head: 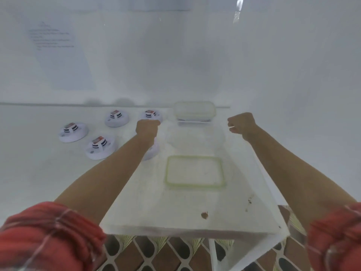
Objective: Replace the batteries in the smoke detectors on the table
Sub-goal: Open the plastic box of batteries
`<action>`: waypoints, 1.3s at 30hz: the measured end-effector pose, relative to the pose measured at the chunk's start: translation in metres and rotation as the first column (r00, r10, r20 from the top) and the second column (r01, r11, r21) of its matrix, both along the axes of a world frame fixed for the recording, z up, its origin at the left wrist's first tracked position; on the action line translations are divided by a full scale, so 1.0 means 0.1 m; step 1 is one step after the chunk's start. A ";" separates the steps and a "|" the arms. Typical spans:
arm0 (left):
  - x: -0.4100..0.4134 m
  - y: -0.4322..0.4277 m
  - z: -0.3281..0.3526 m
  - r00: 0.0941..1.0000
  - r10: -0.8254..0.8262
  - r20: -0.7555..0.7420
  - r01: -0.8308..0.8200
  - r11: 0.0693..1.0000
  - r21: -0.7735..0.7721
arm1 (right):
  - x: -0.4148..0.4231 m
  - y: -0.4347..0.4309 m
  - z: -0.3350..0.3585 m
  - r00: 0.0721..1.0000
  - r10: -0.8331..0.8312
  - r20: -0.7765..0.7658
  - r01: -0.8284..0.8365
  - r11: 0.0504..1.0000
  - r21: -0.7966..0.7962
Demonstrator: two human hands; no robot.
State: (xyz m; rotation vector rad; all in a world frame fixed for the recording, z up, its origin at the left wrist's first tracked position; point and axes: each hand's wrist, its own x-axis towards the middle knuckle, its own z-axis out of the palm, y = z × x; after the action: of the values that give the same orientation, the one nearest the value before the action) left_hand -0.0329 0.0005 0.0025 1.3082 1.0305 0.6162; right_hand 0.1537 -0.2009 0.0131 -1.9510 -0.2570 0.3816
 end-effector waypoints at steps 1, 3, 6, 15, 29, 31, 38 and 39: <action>0.07 0.05 0.03 0.999 -0.040 -0.015 0.040 0.999 0.004 | 0.07 0.08 -0.01 1.000 -0.011 -0.017 0.011 1.000 0.018; 0.24 0.16 0.03 0.994 -0.105 0.009 0.106 0.993 -0.043 | 0.19 0.22 -0.03 0.998 -0.027 -0.059 0.032 0.995 0.094; 0.51 0.29 0.05 0.984 -0.163 0.076 0.174 0.969 -0.173 | 0.34 0.47 -0.01 0.987 -0.017 -0.158 0.048 0.980 0.194; 1.11 0.62 0.01 0.942 -0.332 0.037 0.328 0.896 -0.301 | 0.76 0.75 -0.09 0.920 0.118 -0.374 -0.039 0.977 0.212; 1.36 0.82 -0.04 0.941 -0.337 0.031 0.323 0.869 -0.375 | 1.09 0.86 -0.14 0.735 0.283 -0.616 -0.175 0.957 0.231; 1.37 0.85 -0.01 0.947 -0.322 -0.019 0.299 0.900 -0.317 | 1.09 0.87 -0.11 0.739 0.277 -0.614 -0.180 0.960 0.216; 1.29 0.76 0.02 0.920 -0.378 -0.104 0.328 0.888 -0.322 | 1.10 0.88 0.12 0.892 0.193 -0.409 -0.286 0.941 -0.180; 1.26 0.76 0.03 0.904 -0.402 -0.143 0.340 0.882 -0.327 | 1.11 0.89 0.16 0.924 0.215 -0.317 -0.308 0.910 -0.277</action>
State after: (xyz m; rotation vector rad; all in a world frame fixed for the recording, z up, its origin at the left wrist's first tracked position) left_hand 0.0933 0.0763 0.0055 1.2746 0.9581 0.0267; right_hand 0.2646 -0.1116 0.0290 -2.1542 -0.2891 0.9224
